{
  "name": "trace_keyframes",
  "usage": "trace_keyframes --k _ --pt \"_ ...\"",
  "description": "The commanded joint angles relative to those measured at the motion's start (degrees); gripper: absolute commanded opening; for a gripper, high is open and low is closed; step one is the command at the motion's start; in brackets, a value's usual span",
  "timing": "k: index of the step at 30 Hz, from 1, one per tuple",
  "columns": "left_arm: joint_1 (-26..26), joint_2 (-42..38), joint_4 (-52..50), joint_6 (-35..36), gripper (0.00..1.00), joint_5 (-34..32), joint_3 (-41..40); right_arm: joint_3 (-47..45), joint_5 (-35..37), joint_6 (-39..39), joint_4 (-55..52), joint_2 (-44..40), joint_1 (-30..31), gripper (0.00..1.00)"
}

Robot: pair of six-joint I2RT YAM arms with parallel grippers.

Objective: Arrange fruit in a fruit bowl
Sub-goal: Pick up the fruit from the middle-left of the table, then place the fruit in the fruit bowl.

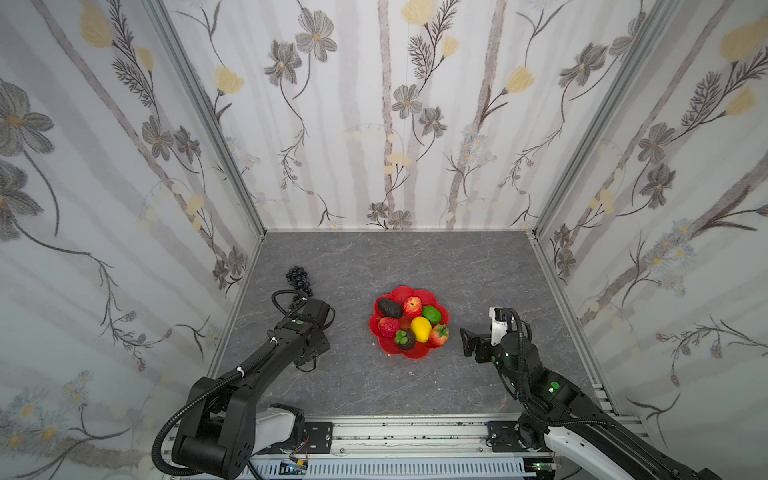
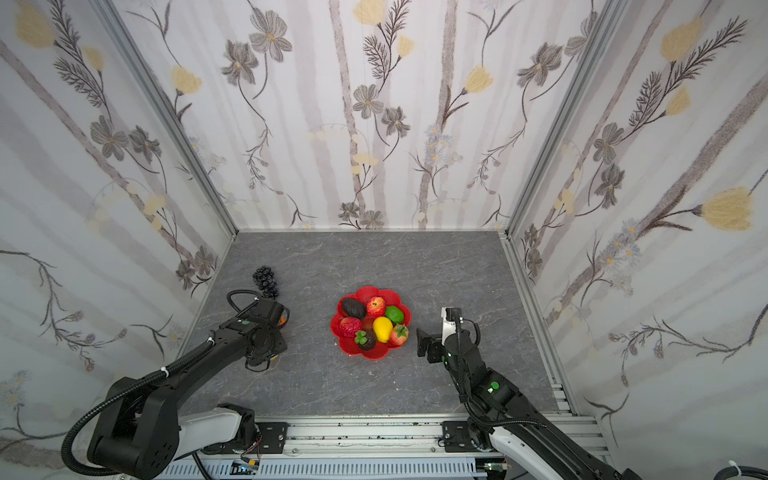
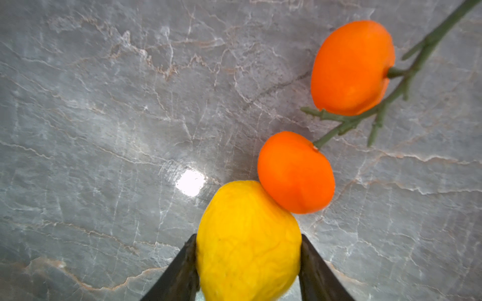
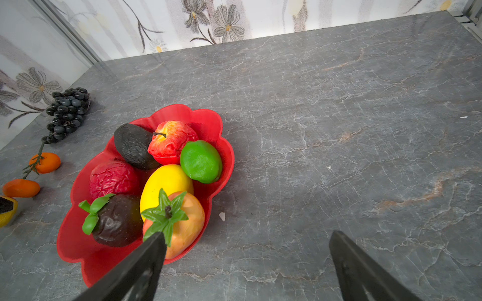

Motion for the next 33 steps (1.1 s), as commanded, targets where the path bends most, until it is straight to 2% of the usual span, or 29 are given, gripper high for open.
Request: trace_keyframes --k 1,8,16,25,33 --pt "-1.3 -1.1 -1.2 -0.3 0.52 -2.8 0.9 0.4 -0.3 -0.3 2.4 0.1 0.0 0.98" --pt "-7.5 -3.5 -2.3 0.8 0.52 -2.2 5.8 0.3 0.0 -0.2 2.5 -0.4 0.0 0.98" --pt "-16.7 1.6 -2.0 10.2 0.52 3.1 18.7 0.1 0.9 -0.5 3.0 -0.6 0.0 0.98" --pt "-25.0 18.1 -4.9 21.5 0.52 8.4 38.2 -0.3 1.8 -0.7 2.9 -1.7 0.0 0.98" --pt "-29.6 33.3 -10.6 23.9 0.52 10.9 53.8 -1.0 2.2 -0.6 2.1 -4.1 -0.1 0.98"
